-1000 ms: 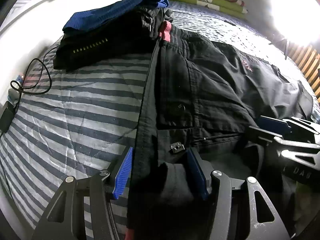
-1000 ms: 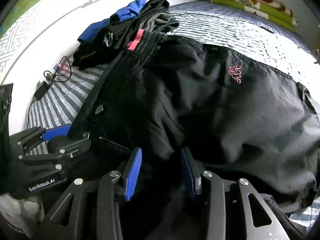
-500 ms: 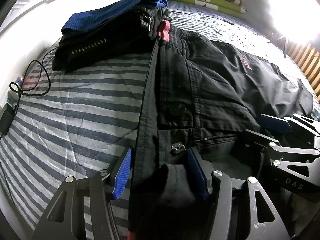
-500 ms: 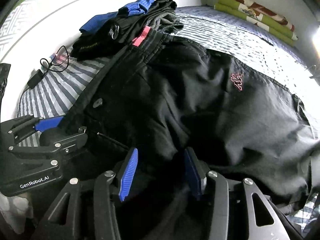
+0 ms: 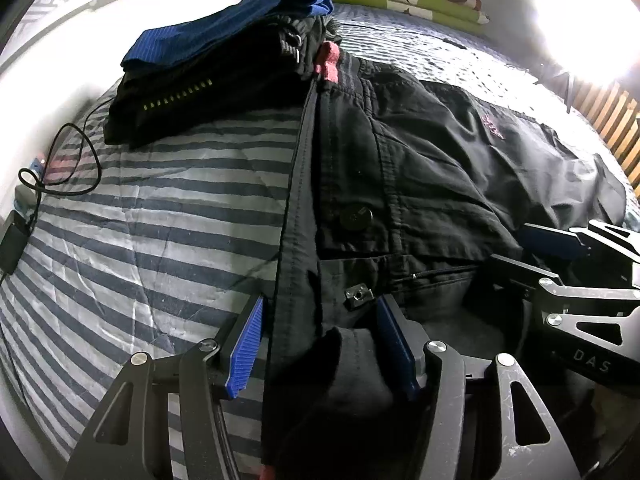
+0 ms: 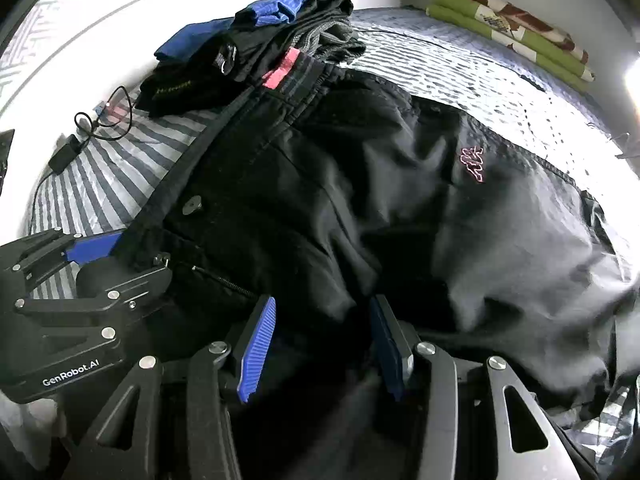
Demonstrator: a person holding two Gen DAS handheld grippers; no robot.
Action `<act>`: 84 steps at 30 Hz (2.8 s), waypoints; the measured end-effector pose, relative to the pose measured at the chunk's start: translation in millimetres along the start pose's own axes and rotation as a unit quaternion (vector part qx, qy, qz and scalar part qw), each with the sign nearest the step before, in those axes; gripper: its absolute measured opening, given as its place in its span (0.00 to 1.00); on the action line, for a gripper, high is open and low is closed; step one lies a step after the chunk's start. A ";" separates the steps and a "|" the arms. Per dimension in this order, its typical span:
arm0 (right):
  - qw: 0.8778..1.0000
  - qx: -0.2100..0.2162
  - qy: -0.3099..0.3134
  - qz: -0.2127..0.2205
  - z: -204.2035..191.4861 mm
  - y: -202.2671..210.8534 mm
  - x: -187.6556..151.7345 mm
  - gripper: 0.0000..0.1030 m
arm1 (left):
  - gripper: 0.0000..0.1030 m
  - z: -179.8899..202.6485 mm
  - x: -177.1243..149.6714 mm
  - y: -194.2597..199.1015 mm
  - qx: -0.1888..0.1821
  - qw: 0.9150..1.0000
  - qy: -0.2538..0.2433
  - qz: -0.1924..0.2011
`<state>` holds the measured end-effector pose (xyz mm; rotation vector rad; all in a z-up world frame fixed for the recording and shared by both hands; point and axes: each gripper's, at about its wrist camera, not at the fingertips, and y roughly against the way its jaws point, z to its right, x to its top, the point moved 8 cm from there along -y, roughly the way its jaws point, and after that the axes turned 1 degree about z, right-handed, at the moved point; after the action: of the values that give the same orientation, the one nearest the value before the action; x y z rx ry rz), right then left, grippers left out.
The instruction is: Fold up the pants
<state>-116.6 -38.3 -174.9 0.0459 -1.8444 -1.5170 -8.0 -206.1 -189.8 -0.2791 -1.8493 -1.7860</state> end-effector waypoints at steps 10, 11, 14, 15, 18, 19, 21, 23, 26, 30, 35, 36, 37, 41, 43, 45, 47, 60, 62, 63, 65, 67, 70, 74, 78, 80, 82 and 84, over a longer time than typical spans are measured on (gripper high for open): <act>1.000 -0.006 0.010 -0.010 -1.1 -0.1 3.9 0.43 | 0.58 -1.1 -1.4 0.0 -0.002 1.000 -0.008 0.003; 1.000 -0.009 0.013 -0.009 -0.7 0.6 4.6 0.43 | 0.58 -1.0 -1.7 0.3 -0.002 1.000 -0.009 0.003; 1.000 -0.015 0.025 -0.004 0.8 3.2 10.1 0.43 | 0.57 -1.4 -3.3 1.5 -0.007 1.000 -0.008 0.003; 1.000 -0.014 0.027 -0.001 1.2 4.3 13.7 0.43 | 0.57 -2.5 -3.2 2.0 -0.013 1.000 -0.006 0.002; 1.000 0.015 0.021 0.007 0.7 8.7 27.5 0.43 | 0.56 -15.2 1.8 7.4 -0.046 0.998 0.030 0.001; 1.000 0.021 0.019 0.013 1.4 10.5 33.9 0.43 | 0.56 -26.3 6.3 10.9 -0.049 0.998 0.049 0.006; 0.999 0.027 0.023 0.022 0.9 11.3 46.9 0.43 | 0.56 -50.1 14.2 16.8 -0.038 0.996 0.078 0.018; 0.998 0.046 0.031 0.019 -7.2 7.3 55.8 0.43 | 0.54 -66.4 17.7 17.8 -0.039 0.993 0.110 0.023; 0.995 0.083 0.060 0.007 -32.6 -1.7 62.1 0.43 | 0.53 -74.2 17.8 5.4 -0.058 0.990 0.130 0.006; 0.990 0.070 0.122 -0.006 -62.5 -21.2 61.6 0.43 | 0.51 -68.6 14.5 -2.5 -0.041 0.993 0.111 -0.002; 0.984 0.044 0.175 -0.007 -80.7 -40.0 53.4 0.49 | 0.50 -73.5 14.8 7.8 -0.049 0.993 0.108 0.010; 0.982 0.048 0.180 -0.006 -81.7 -40.1 54.8 0.45 | 0.50 -75.1 13.7 9.8 -0.051 0.993 0.108 0.010; 0.983 0.056 0.176 -0.009 -81.7 -40.0 56.3 0.33 | 0.50 -75.8 13.0 11.1 -0.053 0.993 0.107 0.011; 0.989 0.075 0.123 -0.011 -62.9 -38.0 68.1 0.16 | 0.47 -68.9 11.8 18.0 -0.069 0.993 0.099 0.017; 0.991 0.113 0.073 -0.016 -51.9 -34.8 73.1 0.16 | 0.47 -60.4 13.5 23.9 -0.081 0.993 0.088 0.026; 0.988 0.151 0.032 -0.022 -45.3 -30.7 77.4 0.16 | 0.46 -50.2 13.4 29.5 -0.102 0.991 0.076 0.031; 0.982 0.185 0.001 -0.024 -40.8 -25.4 81.7 0.16 | 0.46 -35.6 11.4 33.2 -0.127 0.990 0.057 0.032; 0.959 0.274 -0.023 -0.074 -42.6 -14.5 70.5 0.21 | 0.43 -64.9 9.8 26.9 -0.008 0.997 0.073 0.031; 0.964 0.262 -0.008 -0.052 -40.8 -6.4 71.6 0.21 | 0.42 -71.6 8.1 31.0 -0.023 0.996 0.080 0.032; 0.968 0.248 0.013 -0.042 -43.1 -2.8 71.0 0.21 | 0.42 -72.2 7.8 31.8 -0.038 0.995 0.085 0.030; 0.971 0.230 0.049 -0.038 -51.2 -0.9 65.8 0.21 | 0.41 -67.4 4.5 32.0 -0.072 0.993 0.089 0.022; 0.969 0.225 0.085 -0.052 -69.2 -2.4 51.9 0.21 | 0.41 -61.6 0.8 29.3 -0.085 0.993 0.085 0.014; 0.960 0.249 0.103 -0.080 -82.5 -8.2 31.0 0.21 | 0.41 -59.4 -3.2 29.8 -0.085 0.994 0.073 0.013; 0.961 0.224 0.137 -0.086 -98.0 -16.7 15.9 0.20 | 0.41 -59.2 -5.2 36.2 -0.096 0.992 0.075 0.017; 0.964 0.227 0.105 -0.093 -84.7 -22.4 30.1 0.19 | 0.41 -53.9 -8.2 34.9 -0.108 0.992 0.070 0.010; 0.959 0.243 0.093 -0.109 -84.6 -26.2 32.1 0.20 | 0.41 -52.2 -7.8 37.8 -0.106 0.992 0.061 0.015; 0.957 0.246 0.105 -0.111 -87.6 -24.4 30.9 0.19 | 0.41 -51.7 -5.6 40.8 -0.115 0.991 0.064 0.020; 0.964 0.218 0.116 -0.095 -88.5 -30.1 34.1 0.03 | 0.41 -52.5 -4.8 40.8 -0.120 0.990 0.070 0.019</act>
<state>-105.1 -137.0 -180.7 0.5986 -1.9856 -1.1381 29.2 -252.0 -159.0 -0.2704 -1.5245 -1.9507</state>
